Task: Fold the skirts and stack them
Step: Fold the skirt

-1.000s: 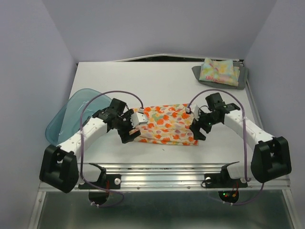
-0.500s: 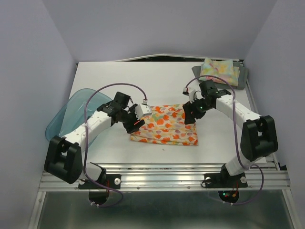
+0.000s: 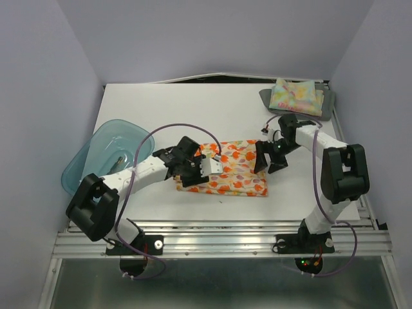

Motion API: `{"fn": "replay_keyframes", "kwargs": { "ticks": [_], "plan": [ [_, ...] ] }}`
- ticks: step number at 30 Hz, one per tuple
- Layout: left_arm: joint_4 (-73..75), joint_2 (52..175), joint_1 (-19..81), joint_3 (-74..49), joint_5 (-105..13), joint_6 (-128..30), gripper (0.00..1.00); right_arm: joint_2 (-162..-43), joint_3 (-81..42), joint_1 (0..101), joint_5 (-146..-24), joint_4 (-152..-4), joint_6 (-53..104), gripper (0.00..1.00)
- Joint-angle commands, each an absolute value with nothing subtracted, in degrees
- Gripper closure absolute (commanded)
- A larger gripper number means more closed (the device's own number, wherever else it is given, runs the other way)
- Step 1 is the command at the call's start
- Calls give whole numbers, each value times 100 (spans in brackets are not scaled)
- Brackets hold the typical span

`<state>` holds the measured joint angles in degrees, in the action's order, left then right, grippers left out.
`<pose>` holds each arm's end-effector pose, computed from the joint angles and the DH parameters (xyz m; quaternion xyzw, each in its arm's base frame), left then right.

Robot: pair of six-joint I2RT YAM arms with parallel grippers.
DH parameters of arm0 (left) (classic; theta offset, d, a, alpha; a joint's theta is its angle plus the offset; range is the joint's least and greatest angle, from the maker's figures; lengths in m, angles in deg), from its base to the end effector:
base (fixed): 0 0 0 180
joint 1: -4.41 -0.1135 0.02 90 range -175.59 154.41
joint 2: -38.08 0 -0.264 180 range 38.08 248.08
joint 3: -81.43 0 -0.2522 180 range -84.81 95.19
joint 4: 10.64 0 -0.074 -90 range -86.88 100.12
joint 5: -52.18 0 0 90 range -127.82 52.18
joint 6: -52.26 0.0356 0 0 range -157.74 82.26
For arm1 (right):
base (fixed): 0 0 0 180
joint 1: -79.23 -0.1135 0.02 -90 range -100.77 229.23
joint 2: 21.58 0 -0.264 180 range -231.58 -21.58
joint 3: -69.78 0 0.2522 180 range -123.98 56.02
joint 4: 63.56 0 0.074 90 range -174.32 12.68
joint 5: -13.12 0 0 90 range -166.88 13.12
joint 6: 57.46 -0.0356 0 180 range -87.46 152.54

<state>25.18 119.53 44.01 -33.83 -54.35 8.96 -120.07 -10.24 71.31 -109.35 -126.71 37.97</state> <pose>0.2155 -0.1914 0.2162 0.6746 0.6522 -0.1162 0.3257 0.3077 0.0621 0.1918 -0.1316 0.9487 0.2803 0.0641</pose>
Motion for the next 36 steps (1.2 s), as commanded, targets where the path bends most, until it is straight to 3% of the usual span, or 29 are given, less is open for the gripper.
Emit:
{"fn": "replay_keyframes", "kwargs": {
  "ticks": [1,4,7,8,11,12,14,16,21,27,28,33,36],
  "plan": [
    [2140,12008,4633,-3506,-5004,893,41,-12238,-1034,7071,-11265,-13050,3518,13],
    [2096,12052,4730,-3524,-4968,902,44,-12493,-1042,7071,-11283,-13050,3517,13],
    [1964,12140,4809,-3594,-4863,902,54,-12703,-998,7071,-11406,-13006,3456,13],
    [1877,12175,4836,-3603,-4784,893,61,-12739,-972,7071,-11424,-12997,3447,14],
    [1893,12237,4888,-3559,-4827,875,67,-12888,-989,7071,-11555,-12997,3438,14],
    [1955,12237,4906,-3559,-4923,910,67,-12924,-990,7071,-11599,-13006,3447,13],
    [2017,12176,4976,-3506,-5064,919,52,-12977,-1007,7071,-11643,-13006,3438,13],
    [2113,12105,4994,-3489,-5178,946,43,-13003,-1007,7071,-11687,-13032,3438,13],
    [2219,12114,5012,-3462,-5241,1007,42,-13082,-981,7071,-11731,-13006,3438,13],
    [2122,12368,5029,-3471,-5196,1069,64,-13126,-998,7071,-11793,-13014,3394,13],
    [2122,12377,5029,-3445,-5249,1086,74,-13152,-998,7071,-11828,-13006,3386,13],
    [2341,12369,5064,-3234,-5469,1130,99,-13188,-1007,7071,-11890,-12997,3342,13],
    [2499,12281,5152,-3129,-5592,1104,100,-13205,-1016,7071,-11925,-12997,3324,13]
  ]
}}
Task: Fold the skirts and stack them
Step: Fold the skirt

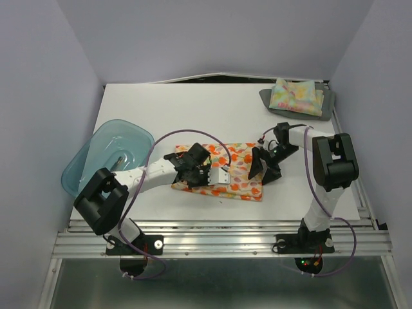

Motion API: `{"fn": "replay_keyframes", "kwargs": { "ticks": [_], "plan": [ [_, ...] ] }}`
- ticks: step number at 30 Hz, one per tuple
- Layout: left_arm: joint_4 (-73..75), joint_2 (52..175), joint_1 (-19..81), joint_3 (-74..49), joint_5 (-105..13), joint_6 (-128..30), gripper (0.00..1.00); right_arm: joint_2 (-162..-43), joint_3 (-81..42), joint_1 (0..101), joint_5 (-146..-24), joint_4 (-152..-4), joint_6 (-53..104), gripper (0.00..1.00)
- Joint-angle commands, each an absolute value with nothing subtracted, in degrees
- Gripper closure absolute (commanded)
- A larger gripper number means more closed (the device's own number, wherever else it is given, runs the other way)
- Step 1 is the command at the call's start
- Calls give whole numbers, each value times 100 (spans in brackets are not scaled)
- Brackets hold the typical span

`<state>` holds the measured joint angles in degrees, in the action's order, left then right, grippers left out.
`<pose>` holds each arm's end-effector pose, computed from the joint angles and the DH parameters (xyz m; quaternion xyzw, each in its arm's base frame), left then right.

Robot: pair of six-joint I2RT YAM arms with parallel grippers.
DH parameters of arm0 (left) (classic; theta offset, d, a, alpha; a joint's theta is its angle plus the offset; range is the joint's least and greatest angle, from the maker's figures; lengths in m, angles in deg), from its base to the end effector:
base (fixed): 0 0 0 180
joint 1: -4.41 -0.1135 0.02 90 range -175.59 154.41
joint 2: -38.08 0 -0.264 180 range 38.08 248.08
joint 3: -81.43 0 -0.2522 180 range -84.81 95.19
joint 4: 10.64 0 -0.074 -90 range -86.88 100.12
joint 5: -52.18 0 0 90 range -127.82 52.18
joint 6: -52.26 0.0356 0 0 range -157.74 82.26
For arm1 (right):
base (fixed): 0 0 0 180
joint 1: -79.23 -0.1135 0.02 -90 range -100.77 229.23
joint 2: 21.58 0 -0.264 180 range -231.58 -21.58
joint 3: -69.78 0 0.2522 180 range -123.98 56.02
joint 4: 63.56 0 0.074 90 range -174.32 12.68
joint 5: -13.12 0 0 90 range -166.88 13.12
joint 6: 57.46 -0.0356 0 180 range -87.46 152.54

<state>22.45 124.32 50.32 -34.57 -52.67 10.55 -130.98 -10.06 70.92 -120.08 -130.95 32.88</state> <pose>0.2006 -0.2202 0.1923 0.7196 0.6161 -0.1172 0.2980 0.3081 0.0696 0.1389 0.0477 -0.9271 -0.3626 0.0818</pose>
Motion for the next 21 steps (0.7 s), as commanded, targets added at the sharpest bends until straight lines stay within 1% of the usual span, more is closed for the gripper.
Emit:
{"fn": "replay_keyframes", "kwargs": {
  "ticks": [1,8,11,13,14,16,17,19,20,21],
  "plan": [
    [2561,12229,5196,-3067,-5653,1060,100,-13197,-1016,7071,-11925,-12988,3324,13],
    [2676,12175,5284,-3005,-5671,963,100,-13205,-1033,7071,-11942,-12988,3324,13],
    [2580,12219,5284,-3277,-5513,1042,99,-13214,-1051,7071,-11855,-12988,3342,16],
    [2518,12228,5284,-3461,-5452,1077,90,-13223,-1077,7071,-11811,-12988,3359,18],
    [2492,12228,5284,-3506,-5417,1060,76,-13275,-1121,7071,-11776,-12988,3350,20],
    [2465,12141,5284,-3593,-5408,1060,68,-13346,-1139,7071,-11775,-12971,3377,21],
    [2413,12088,5275,-3603,-5408,990,57,-13398,-1156,7071,-11758,-12953,3394,23],
    [2430,11930,5275,-3577,-5416,937,53,-13451,-1148,7071,-11714,-12848,3394,27],
    [2412,11851,5258,-3550,-5434,798,47,-13495,-1139,7071,-11644,-12795,3429,38],
    [2386,11772,5223,-3507,-5460,692,44,-13513,-1156,7071,-11574,-12725,3456,47]
  ]
}}
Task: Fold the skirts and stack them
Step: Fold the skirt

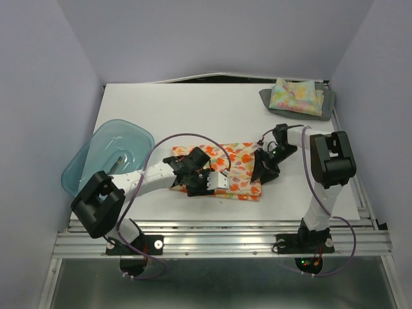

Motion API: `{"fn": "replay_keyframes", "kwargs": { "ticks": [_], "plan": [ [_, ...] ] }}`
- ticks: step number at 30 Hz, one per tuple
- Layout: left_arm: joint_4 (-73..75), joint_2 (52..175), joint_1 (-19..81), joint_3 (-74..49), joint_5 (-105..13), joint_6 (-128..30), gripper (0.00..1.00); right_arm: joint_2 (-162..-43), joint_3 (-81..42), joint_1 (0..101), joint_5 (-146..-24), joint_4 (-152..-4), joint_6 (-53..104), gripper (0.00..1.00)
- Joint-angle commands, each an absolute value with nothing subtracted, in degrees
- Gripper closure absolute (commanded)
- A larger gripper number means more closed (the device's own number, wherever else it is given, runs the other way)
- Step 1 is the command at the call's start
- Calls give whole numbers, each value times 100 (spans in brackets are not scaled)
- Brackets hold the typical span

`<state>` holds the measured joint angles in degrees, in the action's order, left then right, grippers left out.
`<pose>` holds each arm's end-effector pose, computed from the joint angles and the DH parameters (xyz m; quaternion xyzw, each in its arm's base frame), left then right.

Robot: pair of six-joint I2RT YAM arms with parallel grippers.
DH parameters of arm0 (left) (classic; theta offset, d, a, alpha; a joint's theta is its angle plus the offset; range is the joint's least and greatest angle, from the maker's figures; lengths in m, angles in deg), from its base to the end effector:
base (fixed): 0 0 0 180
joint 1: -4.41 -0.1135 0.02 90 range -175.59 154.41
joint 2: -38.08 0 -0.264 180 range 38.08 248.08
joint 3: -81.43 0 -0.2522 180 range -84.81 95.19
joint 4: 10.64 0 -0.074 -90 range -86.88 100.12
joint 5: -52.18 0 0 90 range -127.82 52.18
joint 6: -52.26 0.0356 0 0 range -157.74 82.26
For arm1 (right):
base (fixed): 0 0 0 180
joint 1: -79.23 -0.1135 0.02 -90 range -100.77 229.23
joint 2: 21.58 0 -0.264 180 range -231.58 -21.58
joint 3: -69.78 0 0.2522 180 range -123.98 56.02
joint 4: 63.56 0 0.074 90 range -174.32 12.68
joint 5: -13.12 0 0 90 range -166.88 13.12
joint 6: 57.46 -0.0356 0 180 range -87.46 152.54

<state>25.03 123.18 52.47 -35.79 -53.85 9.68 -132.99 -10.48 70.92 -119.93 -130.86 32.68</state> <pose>0.1853 -0.2209 0.1890 0.7303 0.6117 -0.1356 0.2723 0.3107 0.0699 0.1299 0.0414 -0.9272 -0.3601 0.0944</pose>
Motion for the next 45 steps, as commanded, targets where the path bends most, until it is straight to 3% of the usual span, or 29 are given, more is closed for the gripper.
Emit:
{"fn": "replay_keyframes", "kwargs": {
  "ticks": [1,2,5,8,10,12,15,17,18,22,31,36,45],
  "plan": [
    [2377,11667,5188,-3402,-5512,578,41,-13548,-1244,7071,-11469,-12620,3491,54],
    [2368,11492,5153,-3331,-5591,463,39,-13592,-1349,7071,-11311,-12593,3656,66],
    [2307,11130,5029,-3102,-5653,-38,34,-13881,-2121,7124,-10356,-12584,4121,86],
    [2096,10726,4880,-3102,-5618,-451,28,-14207,-3137,7124,-9764,-12321,4552,95],
    [1921,10515,4792,-3172,-5566,-679,27,-14583,-3746,7124,-9334,-12163,4860,95],
    [1920,10453,4757,-3181,-5513,-750,27,-14848,-4704,7063,-9008,-12101,5090,91],
    [1981,10400,4713,-3242,-5390,-707,27,-15182,-5792,6879,-8805,-12240,5450,30],
    [1982,10356,4643,-3347,-5259,-585,27,-15122,-6174,6773,-8891,-12565,5451,14],
    [1982,10356,4608,-3391,-5223,-505,27,-15008,-6253,6772,-8979,-12584,5390,12],
    [1885,10312,4546,-3673,-5012,39,27,-14226,-5896,6641,-9848,-12479,4968,10],
    [973,10374,4476,-4813,-4669,2366,26,-13899,-4357,5604,-11994,-12172,3975,32],
    [51,10417,4353,-5237,-4932,3230,25,-14207,-3594,5418,-12188,-12030,3965,45],
    [-971,11506,4062,-5405,-5267,4004,25,-14225,-2300,5418,-11337,-11582,4773,48]
  ]
}}
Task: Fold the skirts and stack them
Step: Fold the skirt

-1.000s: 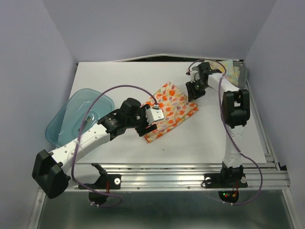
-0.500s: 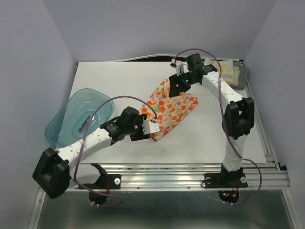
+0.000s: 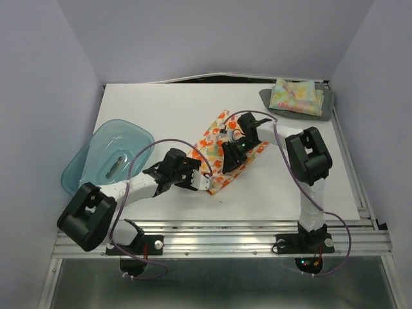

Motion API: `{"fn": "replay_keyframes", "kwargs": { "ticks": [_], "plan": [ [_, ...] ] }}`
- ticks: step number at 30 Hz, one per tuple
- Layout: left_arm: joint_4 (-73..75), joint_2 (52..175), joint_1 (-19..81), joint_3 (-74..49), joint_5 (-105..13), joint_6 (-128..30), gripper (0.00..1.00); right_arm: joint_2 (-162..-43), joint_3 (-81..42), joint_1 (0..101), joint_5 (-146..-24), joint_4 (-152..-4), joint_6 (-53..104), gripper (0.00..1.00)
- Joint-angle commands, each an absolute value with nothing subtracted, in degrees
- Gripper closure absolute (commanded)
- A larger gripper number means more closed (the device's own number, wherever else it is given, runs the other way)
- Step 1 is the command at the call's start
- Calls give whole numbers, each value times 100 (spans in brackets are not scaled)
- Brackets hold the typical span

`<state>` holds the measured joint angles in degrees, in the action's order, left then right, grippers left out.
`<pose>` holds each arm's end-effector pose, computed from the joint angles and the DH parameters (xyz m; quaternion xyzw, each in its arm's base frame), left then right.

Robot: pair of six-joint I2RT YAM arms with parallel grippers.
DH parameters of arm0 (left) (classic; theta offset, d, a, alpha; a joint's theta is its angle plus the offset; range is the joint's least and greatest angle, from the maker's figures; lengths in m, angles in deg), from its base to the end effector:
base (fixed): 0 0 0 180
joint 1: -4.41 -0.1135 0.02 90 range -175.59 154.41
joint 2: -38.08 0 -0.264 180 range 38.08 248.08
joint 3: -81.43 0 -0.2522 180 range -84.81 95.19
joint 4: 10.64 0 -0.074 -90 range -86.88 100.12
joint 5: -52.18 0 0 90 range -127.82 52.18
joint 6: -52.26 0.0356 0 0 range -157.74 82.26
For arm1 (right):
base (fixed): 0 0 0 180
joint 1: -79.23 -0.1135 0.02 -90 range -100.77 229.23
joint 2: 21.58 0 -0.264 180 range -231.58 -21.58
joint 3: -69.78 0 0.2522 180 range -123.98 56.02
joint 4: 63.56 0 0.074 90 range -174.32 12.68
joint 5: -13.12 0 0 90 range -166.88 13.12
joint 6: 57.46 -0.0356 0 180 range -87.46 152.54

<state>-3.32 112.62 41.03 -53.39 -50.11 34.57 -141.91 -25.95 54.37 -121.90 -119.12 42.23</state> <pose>0.2015 -0.1592 0.1793 0.7510 0.4773 0.0456 0.4540 0.3520 0.1908 0.1387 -0.3047 0.8691 0.3886 0.0282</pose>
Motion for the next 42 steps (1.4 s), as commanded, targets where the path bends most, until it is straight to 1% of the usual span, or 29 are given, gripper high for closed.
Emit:
{"fn": "replay_keyframes", "kwargs": {
  "ticks": [1,3,6,10,11,14,15,16,17,18,19,20,21,22,23,25,26,27,28,29,30,31,33,34,35,38,39,40,42],
  "plan": [
    [-954,11594,4062,-5361,-5293,4083,26,-14260,-2256,5418,-11110,-11564,4861,48],
    [-631,11718,4054,-5151,-5451,4031,28,-14234,-2167,5418,-10898,-11485,5046,48],
    [55,11429,4027,-4869,-5899,3671,29,-14015,-2246,5418,-10536,-11406,5389,48],
    [873,10491,4053,-4859,-6470,3434,29,-13786,-2614,5418,-9887,-11283,5837,48],
    [970,10331,4062,-4833,-6636,3137,29,-13777,-2720,5418,-9781,-11326,5916,48],
    [1410,9882,4080,-4623,-6831,2557,29,-13523,-2949,5418,-9665,-11424,5532,47],
    [1445,9820,4080,-4561,-6823,1980,29,-13209,-2967,5418,-9788,-11406,5286,47],
    [1437,9768,4071,-4500,-6805,1661,29,-13049,-2967,5418,-10198,-11380,4979,46],
    [1358,9680,4028,-4377,-6805,1362,29,-12873,-2897,5418,-10393,-11136,4150,44],
    [1253,9636,3966,-4333,-6822,628,29,-12576,-2766,5418,-10822,-10916,3741,43],
    [1139,9600,3887,-4289,-6849,238,29,-12451,-2617,5418,-11078,-10714,3302,42],
    [1042,9565,3791,-4175,-6979,-149,29,-12336,-2154,5418,-11316,-10129,2332,41],
    [815,9556,3572,-4113,-7033,-553,29,-12240,-1889,5418,-11518,-9775,1887,41],
    [700,9582,3448,-3965,-7173,-1375,29,-12126,-1399,5418,-11842,-9119,1474,41],
    [637,9609,3334,-3902,-7287,-1705,29,-12116,-1185,5418,-11959,-8834,686,42],
    [470,9661,3097,-3779,-7420,-2286,29,-12151,-728,5479,-12483,-8228,-187,42],
    [374,9670,3026,-3709,-7551,-2698,29,-12220,-186,5532,-12679,-7311,-1105,43],
    [356,9670,2982,-3700,-7613,-2797,29,-12256,106,5533,-12915,-6762,-1506,43],
    [356,9662,2947,-3699,-7631,-2868,29,-12291,361,5533,-12970,-5712,-1815,44],
    [147,9636,2938,-3726,-7562,-2921,29,-12448,703,5533,-12997,-5337,-2253,46],
    [119,9644,2929,-3752,-7543,-2930,29,-12571,802,5533,-13014,-5063,-2431,47],
    [92,9661,2894,-3813,-7526,-2930,29,-12712,890,5533,-13110,-4460,-2581,48],
    [57,9688,2859,-3892,-7508,-2948,29,-13134,1057,5585,-13085,-4122,-3038,54],
    [57,9688,2832,-3980,-7508,-2965,29,-13266,1337,5638,-13094,-3694,-3109,57],
    [48,9679,2797,-4015,-7517,-2965,29,-13371,1453,5638,-13068,-3672,-3066,62],
    [214,9749,2779,-4069,-7709,-2572,29,-13627,1726,5699,-13067,-4223,-2542,66],
    [528,9810,2779,-4069,-7867,-2239,29,-13671,1700,5700,-13085,-4452,-2408,67],
    [845,10037,2814,-4034,-7929,-1235,29,-13767,1604,5822,-13233,-4750,-2302,67],
    [1418,10293,2989,-4033,-7510,-272,29,-13786,1481,5910,-13331,-5154,-1881,68]
  ]
}}
